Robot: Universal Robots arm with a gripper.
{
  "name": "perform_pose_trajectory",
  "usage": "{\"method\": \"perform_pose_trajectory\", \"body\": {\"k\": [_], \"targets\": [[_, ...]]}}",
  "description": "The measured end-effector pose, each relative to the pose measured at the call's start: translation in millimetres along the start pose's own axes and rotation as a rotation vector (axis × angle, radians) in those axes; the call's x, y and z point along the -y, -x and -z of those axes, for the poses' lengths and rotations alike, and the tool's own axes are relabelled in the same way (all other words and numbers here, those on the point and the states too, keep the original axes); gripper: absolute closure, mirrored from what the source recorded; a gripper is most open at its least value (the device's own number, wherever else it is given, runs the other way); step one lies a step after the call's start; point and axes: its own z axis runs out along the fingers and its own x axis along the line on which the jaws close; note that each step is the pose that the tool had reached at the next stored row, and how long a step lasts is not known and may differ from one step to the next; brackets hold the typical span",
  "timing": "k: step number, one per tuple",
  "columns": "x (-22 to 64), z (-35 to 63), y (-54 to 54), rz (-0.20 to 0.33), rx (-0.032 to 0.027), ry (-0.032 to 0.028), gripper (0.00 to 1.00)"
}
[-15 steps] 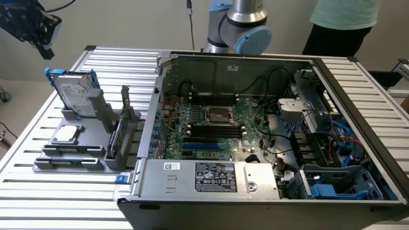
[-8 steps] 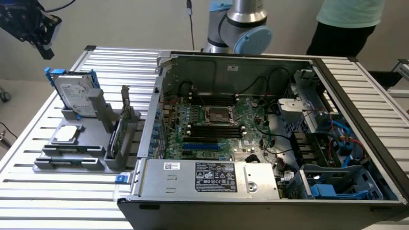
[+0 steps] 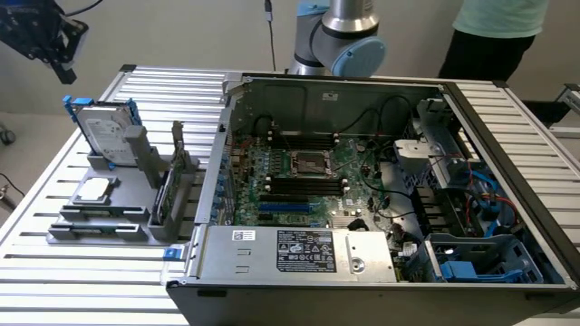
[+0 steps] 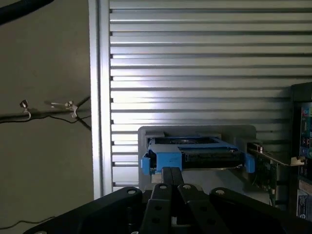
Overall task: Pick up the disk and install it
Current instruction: 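Pick up the disk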
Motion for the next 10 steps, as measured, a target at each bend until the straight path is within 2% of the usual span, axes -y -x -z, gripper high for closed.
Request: {"method": "perform_pose_trajectory", "body": {"k": [10], "targets": [[0.0, -0.2, 0.0, 0.181, -0.0033, 0.0046, 0.89]]}}
